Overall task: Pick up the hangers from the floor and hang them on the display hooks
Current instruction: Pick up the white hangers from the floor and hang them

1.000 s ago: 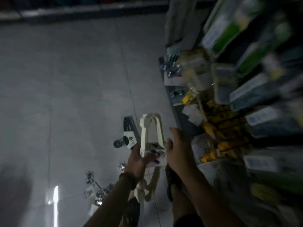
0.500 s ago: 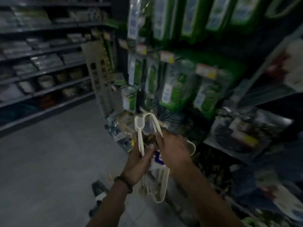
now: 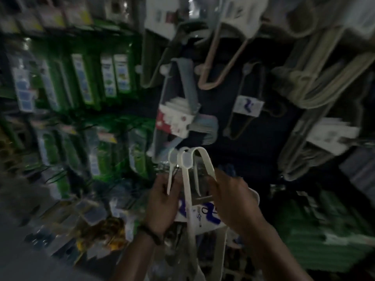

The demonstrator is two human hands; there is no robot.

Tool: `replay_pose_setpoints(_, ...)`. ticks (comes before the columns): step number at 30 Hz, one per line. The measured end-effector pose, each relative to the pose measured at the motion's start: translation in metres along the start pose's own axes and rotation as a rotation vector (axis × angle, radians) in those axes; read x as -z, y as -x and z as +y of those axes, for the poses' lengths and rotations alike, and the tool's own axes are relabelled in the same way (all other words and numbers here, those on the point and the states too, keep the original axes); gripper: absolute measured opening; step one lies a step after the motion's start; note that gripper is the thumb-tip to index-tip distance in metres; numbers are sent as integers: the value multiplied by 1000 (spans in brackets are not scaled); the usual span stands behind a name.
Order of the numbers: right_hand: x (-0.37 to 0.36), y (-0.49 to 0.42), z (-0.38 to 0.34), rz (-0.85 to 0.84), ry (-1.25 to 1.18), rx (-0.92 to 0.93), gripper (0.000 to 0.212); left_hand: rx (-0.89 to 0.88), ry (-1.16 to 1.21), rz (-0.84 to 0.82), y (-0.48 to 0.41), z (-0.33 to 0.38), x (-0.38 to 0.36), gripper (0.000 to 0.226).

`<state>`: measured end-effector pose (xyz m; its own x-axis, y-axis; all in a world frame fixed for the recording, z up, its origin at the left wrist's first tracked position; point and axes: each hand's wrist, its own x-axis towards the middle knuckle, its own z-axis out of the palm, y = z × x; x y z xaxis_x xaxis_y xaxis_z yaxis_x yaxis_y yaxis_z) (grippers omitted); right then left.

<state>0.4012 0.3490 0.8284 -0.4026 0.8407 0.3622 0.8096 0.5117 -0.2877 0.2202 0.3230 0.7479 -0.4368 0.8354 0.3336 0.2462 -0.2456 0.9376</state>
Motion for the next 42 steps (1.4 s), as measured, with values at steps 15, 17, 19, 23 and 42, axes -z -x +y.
replay_pose_setpoints(15, 116, -11, 116, 344, -70, -243, 34, -512, -309, -148, -93, 100, -66, 19)
replay_pose_setpoints(17, 125, -24, 112, 359, -18, -215, 30, -532, -297, -218, -103, 112, -57, 23)
replay_pose_setpoints(19, 130, -40, 107, 406, 47, -149, 26, -589, -274, -304, -110, 125, -51, 29)
replay_pose_setpoints(23, 133, -72, 93, 502, 125, -54, 34, -659, -293, -417, -111, 157, -56, 26)
replay_pose_setpoints(42, 107, -224, 109, 219, 502, -197, 22, -562, -284, -432, -154, 138, -62, 32)
